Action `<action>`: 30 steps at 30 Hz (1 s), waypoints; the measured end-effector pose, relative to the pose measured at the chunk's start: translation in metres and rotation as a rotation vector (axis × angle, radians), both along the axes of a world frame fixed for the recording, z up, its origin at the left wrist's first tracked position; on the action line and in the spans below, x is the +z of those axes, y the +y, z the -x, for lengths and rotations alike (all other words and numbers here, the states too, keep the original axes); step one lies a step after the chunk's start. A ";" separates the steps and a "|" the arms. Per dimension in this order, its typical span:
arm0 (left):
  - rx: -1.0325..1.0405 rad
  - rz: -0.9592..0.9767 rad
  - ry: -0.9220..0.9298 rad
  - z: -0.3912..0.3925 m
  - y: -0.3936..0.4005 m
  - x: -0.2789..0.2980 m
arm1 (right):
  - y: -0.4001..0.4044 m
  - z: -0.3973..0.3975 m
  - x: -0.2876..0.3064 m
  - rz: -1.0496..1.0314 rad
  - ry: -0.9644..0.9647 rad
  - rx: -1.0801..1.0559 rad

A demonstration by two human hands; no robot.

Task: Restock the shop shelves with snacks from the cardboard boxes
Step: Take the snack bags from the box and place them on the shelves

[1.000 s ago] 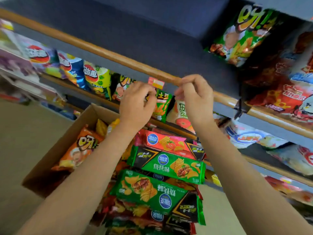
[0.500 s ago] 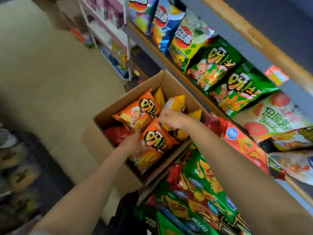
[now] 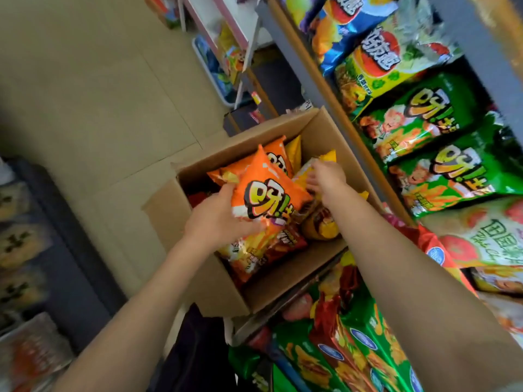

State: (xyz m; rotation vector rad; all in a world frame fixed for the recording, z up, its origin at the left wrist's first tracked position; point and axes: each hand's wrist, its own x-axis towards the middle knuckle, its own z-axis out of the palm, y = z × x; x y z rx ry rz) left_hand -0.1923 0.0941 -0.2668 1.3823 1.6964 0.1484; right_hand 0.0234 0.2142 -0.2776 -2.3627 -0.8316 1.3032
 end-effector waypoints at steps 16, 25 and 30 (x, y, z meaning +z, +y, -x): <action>0.630 -0.250 -0.013 0.047 0.030 -0.013 | -0.008 0.072 -0.067 0.470 0.330 -0.021; 0.591 -0.227 -0.016 0.046 0.026 -0.016 | -0.015 0.075 -0.088 0.268 0.570 -0.363; 0.620 -0.245 -0.069 0.047 0.025 -0.014 | -0.018 0.068 -0.088 0.173 0.611 -0.316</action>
